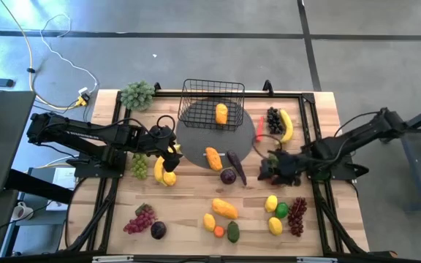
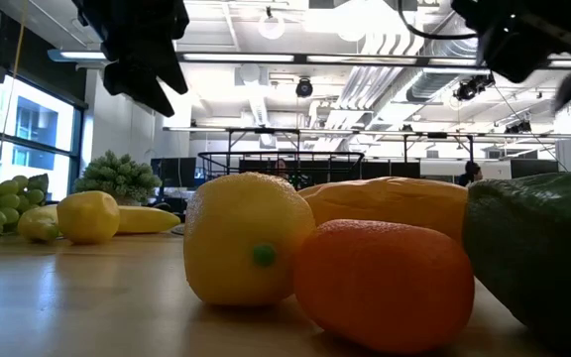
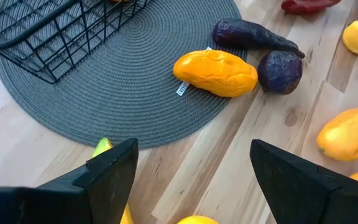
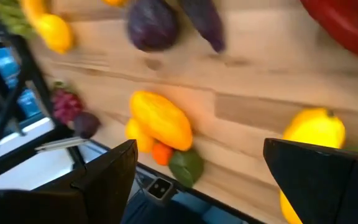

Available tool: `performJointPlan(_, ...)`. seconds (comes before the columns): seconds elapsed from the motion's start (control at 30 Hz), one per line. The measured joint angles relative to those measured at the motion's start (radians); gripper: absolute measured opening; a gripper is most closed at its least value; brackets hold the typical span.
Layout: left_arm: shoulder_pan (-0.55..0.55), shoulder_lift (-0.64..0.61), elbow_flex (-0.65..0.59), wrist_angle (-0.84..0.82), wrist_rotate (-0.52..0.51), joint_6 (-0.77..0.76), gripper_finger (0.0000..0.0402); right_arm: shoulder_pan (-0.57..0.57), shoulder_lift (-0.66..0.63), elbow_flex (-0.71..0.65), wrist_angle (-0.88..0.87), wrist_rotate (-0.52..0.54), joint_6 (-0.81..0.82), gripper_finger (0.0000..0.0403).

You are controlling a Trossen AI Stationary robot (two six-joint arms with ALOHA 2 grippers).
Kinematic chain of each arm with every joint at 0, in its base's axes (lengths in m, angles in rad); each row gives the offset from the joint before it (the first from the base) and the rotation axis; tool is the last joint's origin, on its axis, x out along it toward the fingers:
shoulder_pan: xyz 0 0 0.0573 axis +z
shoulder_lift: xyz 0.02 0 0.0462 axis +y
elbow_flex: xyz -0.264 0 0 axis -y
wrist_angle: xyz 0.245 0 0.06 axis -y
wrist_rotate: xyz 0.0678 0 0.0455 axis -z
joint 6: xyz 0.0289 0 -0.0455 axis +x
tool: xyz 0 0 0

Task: Build produce basket
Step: Put the lemon into the black wire basket

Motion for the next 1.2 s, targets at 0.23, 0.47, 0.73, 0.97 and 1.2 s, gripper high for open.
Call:
performJointPlan(0.23, 0.000, 0.000, 0.000, 0.000, 0.000, 0.029, 0.0300, 0.105, 0.095, 0.000, 0.018, -0.014, 0.161, 0.0330)
performJointPlan(0.47, 0.000, 0.000, 0.000, 0.000, 0.000, 0.035, 0.0300, 0.148, 0.180, 0.000, 0.023, -0.027, 0.255, 0.0330)
performJointPlan(0.73, 0.000, 0.000, 0.000, 0.000, 0.000, 0.035, 0.0300, 0.151, 0.272, 0.000, 0.023, -0.081, 0.275, 0.0330)
performJointPlan(0.97, 0.000, 0.000, 0.000, 0.000, 0.000, 0.035, 0.0300, 0.151, 0.337, 0.000, 0.015, -0.104, 0.281, 0.0330)
performJointPlan(1.2, 0.000, 0.000, 0.000, 0.000, 0.000, 0.035, 0.0300, 0.151, 0.393, 0.000, 0.009, -0.113, 0.271, 0.0330)
